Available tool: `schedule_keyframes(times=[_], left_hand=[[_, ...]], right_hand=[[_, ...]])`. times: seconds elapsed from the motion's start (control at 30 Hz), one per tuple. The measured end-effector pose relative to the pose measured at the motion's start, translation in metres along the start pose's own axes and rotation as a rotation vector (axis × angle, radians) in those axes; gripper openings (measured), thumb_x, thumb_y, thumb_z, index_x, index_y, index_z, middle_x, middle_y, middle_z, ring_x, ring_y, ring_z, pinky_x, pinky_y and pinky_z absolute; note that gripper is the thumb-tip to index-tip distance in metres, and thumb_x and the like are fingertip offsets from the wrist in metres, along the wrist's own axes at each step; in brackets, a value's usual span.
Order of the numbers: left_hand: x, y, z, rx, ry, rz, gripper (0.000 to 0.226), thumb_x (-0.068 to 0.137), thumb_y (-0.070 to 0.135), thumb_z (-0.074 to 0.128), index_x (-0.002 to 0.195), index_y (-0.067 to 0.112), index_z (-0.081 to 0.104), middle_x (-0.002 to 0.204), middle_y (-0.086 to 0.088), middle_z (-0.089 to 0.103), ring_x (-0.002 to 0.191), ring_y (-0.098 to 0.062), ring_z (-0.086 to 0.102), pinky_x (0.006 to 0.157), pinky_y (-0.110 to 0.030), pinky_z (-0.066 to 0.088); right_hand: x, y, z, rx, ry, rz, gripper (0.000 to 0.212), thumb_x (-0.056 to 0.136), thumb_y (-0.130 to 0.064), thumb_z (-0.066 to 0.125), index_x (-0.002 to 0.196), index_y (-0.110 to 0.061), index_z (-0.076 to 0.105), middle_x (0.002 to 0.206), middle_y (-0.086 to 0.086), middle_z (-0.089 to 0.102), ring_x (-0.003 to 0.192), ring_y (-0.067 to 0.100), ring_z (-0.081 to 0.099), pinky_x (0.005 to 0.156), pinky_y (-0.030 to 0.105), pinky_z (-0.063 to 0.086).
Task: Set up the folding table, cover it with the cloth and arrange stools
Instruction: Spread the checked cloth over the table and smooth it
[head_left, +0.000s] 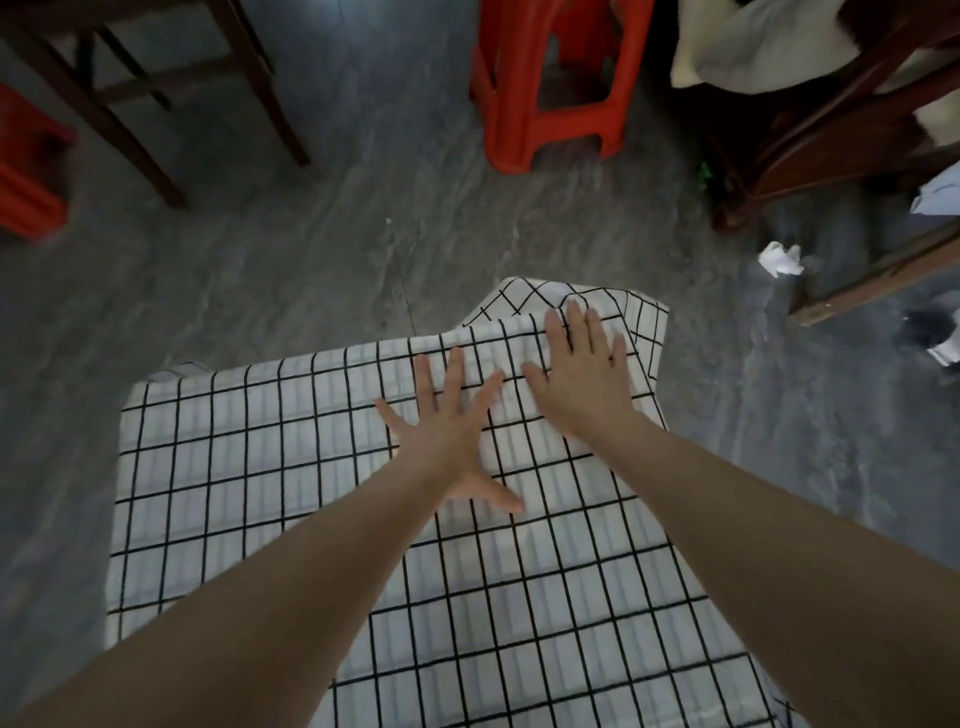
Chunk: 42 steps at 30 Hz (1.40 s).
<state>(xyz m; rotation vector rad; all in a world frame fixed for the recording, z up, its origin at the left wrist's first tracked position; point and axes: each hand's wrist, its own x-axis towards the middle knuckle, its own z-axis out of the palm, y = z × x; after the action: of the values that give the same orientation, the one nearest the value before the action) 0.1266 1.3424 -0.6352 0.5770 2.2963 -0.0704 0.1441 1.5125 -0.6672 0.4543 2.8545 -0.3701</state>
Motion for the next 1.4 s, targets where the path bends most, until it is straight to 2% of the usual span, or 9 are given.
schedule_keyframes(times=[0.27,0.47,0.6,0.77,0.9,1.0,1.17,1.3,1.4], left_hand=[[-0.002,0.0,-0.003,-0.002,-0.019,-0.002,0.15,0.041,0.08,0.076,0.14,0.046,-0.031,0.139,0.001,-0.056,0.124,-0.036,-0.052,0.097,-0.081,-0.01],[-0.001,0.003,-0.005,-0.014,-0.039,-0.007,0.149,0.043,0.079,0.076,0.139,0.047,-0.034,0.135,0.002,-0.059,0.121,-0.034,-0.056,0.096,-0.081,-0.013],[-0.002,0.004,-0.006,-0.02,-0.058,-0.011,0.149,0.044,0.078,0.077,0.139,0.047,-0.034,0.136,0.003,-0.059,0.121,-0.034,-0.056,0.096,-0.081,-0.013],[-0.003,0.002,-0.006,-0.002,-0.051,-0.02,0.149,0.044,0.079,0.076,0.138,0.048,-0.036,0.135,0.002,-0.06,0.121,-0.034,-0.056,0.097,-0.08,-0.012],[-0.002,0.003,-0.005,0.004,-0.047,-0.026,0.15,0.043,0.079,0.076,0.137,0.048,-0.036,0.135,0.002,-0.06,0.121,-0.035,-0.056,0.098,-0.08,-0.011],[-0.001,0.002,-0.004,0.007,-0.05,-0.032,0.15,0.044,0.078,0.077,0.136,0.048,-0.037,0.134,0.003,-0.06,0.121,-0.034,-0.056,0.098,-0.079,-0.013],[-0.001,0.003,-0.003,0.015,-0.036,-0.026,0.15,0.043,0.078,0.077,0.137,0.048,-0.036,0.137,0.003,-0.058,0.122,-0.034,-0.054,0.098,-0.08,-0.011],[-0.001,0.003,-0.003,0.014,-0.009,-0.015,0.149,0.042,0.079,0.076,0.139,0.047,-0.033,0.141,0.002,-0.054,0.127,-0.036,-0.05,0.099,-0.08,-0.008],[-0.007,-0.001,0.001,0.006,0.067,0.023,0.144,0.045,0.082,0.072,0.142,0.047,-0.028,0.147,0.002,-0.047,0.132,-0.035,-0.044,0.102,-0.078,-0.006]], right_hand=[[0.062,0.003,-0.026,-0.17,-0.04,-0.082,0.055,0.099,-0.05,0.02,0.117,-0.022,0.063,0.119,0.009,0.065,0.117,0.029,0.054,0.106,0.053,0.028],[0.087,0.063,-0.035,0.205,-0.051,0.065,0.058,0.103,-0.045,0.026,0.074,-0.011,0.064,0.077,0.013,0.064,0.081,0.034,0.063,0.072,0.038,0.046],[0.075,0.069,-0.024,0.464,0.035,0.097,0.052,0.105,-0.033,0.033,0.067,-0.003,0.05,0.063,0.01,0.05,0.061,0.022,0.045,0.057,0.035,0.031],[0.07,0.058,-0.025,0.756,0.049,0.258,0.057,0.104,-0.036,0.038,0.092,0.015,0.06,0.082,0.031,0.058,0.07,0.03,0.053,0.062,0.035,0.04],[0.068,0.059,-0.02,1.078,-0.063,0.493,0.073,0.086,-0.068,0.037,0.121,-0.011,0.064,0.124,0.014,0.063,0.115,0.03,0.058,0.105,0.047,0.042],[0.063,0.065,-0.012,1.245,-0.179,0.585,0.066,0.093,-0.064,0.031,0.126,-0.017,0.063,0.122,0.008,0.065,0.113,0.023,0.059,0.105,0.042,0.043],[0.048,0.075,-0.007,1.08,-0.161,0.585,0.058,0.096,-0.057,0.028,0.099,-0.016,0.068,0.115,0.013,0.068,0.106,0.023,0.06,0.102,0.046,0.044],[0.011,0.1,0.0,0.827,-0.223,0.638,0.05,0.106,-0.035,0.028,0.132,0.0,0.05,0.137,0.026,0.049,0.116,0.032,0.05,0.103,0.041,0.036],[-0.028,0.103,0.006,0.676,-0.041,0.678,0.041,0.101,-0.032,0.032,0.111,0.0,0.055,0.111,0.024,0.054,0.108,0.035,0.052,0.086,0.037,0.037]])
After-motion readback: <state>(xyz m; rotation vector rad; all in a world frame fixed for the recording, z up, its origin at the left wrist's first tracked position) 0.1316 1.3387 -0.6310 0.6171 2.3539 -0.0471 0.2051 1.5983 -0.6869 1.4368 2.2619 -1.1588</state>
